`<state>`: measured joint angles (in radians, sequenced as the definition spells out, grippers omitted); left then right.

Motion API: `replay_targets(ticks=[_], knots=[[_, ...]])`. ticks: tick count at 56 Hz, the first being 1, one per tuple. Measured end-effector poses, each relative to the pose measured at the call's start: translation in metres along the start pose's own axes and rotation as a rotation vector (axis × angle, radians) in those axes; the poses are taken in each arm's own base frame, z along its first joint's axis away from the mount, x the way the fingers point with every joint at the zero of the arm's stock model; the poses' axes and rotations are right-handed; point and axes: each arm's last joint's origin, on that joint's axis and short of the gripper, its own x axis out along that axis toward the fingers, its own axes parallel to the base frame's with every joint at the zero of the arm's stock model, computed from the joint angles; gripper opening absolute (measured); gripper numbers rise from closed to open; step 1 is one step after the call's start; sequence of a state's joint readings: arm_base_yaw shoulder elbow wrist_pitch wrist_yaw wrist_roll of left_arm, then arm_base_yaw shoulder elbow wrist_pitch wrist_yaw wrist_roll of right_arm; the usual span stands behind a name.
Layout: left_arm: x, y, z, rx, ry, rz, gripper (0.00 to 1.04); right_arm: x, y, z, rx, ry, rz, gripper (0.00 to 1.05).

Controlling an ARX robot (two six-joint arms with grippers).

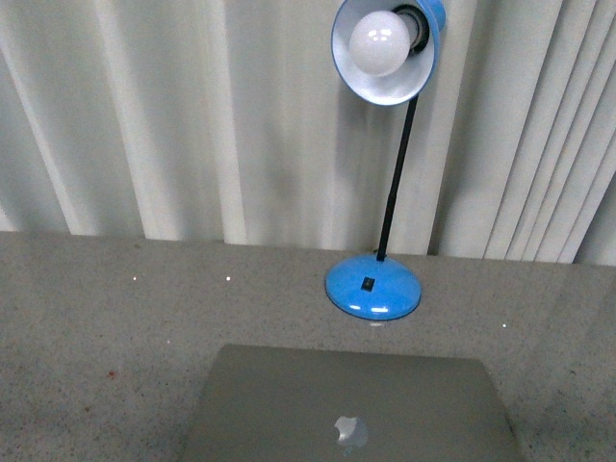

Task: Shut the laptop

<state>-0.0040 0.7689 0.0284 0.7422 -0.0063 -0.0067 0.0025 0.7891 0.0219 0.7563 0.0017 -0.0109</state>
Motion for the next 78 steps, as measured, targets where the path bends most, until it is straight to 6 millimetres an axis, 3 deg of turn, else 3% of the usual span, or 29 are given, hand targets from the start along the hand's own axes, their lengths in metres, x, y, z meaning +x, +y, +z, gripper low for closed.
replay_targets(ticks=[33,78], knots=[[-0.024,0.000,0.009,0.000,-0.027,-0.002,0.04,-0.025,0.000,0.005,0.000,-0.017,0.001,0.03],[-0.049,0.000,0.004,0.000,0.005,-0.005,0.04,-0.047,0.000,0.000,0.000,0.014,0.004,0.03]])
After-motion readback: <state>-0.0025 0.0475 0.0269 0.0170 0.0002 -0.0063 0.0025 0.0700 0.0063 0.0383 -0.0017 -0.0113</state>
